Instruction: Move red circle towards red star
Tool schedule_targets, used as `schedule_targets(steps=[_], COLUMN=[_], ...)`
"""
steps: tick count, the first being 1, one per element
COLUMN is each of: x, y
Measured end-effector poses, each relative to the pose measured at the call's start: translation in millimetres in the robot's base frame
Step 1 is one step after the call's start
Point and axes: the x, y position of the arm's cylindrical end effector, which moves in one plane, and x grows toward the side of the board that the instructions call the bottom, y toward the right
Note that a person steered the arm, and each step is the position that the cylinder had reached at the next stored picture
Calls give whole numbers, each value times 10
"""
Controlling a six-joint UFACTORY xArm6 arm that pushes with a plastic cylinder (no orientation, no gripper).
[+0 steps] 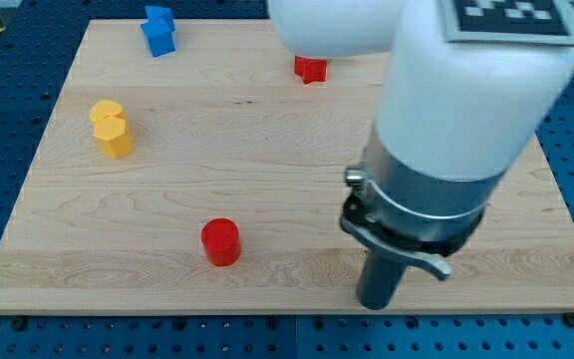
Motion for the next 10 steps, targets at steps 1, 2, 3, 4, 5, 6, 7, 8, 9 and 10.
schedule_targets(steps=[1, 2, 3, 4, 5, 6, 7, 8, 9, 10], x=[-1, -5, -15, -77, -402, -417, -431, -595, -686, -730], y=[-345, -852, -1550, -1551, -1536, -1444, -1269, -1129, -1129, -1132])
